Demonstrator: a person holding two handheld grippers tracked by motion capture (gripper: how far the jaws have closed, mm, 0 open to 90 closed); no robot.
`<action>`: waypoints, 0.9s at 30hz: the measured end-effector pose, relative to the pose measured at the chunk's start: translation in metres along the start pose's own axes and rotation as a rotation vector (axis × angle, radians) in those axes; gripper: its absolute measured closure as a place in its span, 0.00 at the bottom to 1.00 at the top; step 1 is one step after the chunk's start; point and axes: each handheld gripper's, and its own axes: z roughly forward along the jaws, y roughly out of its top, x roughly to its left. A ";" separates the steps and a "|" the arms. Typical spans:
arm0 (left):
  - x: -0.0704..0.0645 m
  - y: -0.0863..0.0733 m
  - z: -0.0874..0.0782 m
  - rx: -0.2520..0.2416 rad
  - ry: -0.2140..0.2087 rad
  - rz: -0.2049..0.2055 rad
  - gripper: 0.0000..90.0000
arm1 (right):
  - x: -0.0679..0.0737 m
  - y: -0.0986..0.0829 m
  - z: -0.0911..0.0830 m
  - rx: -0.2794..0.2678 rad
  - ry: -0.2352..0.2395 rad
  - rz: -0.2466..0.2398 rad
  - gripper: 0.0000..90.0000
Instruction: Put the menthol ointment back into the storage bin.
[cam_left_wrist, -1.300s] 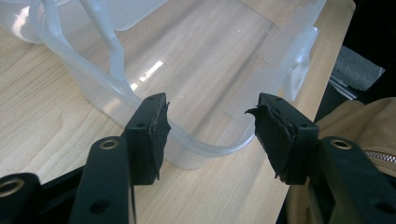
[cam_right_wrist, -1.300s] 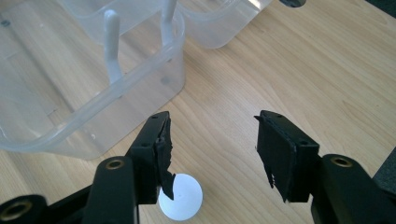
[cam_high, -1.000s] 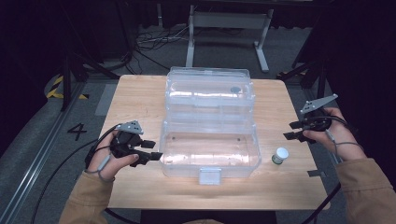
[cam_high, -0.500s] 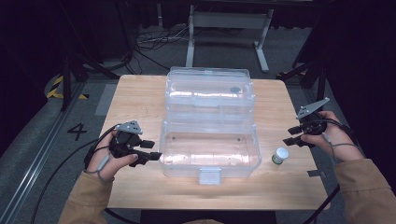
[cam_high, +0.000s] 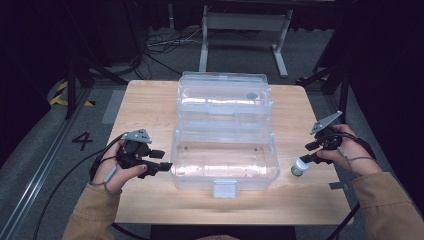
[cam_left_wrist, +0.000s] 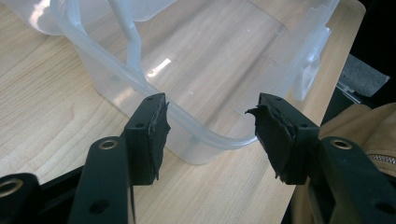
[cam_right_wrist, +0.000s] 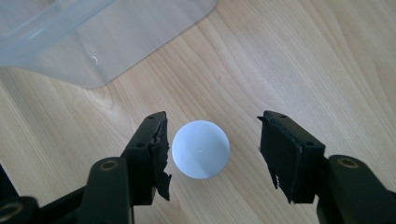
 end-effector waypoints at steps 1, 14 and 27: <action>0.000 0.000 0.000 0.000 0.001 -0.001 0.49 | 0.001 0.000 0.002 0.005 0.002 0.000 0.47; 0.001 0.000 0.000 -0.001 0.005 0.000 0.49 | 0.005 -0.005 0.021 0.056 0.017 -0.016 0.45; 0.001 -0.001 0.000 0.000 0.004 0.001 0.48 | 0.006 -0.007 0.035 0.100 0.015 -0.026 0.43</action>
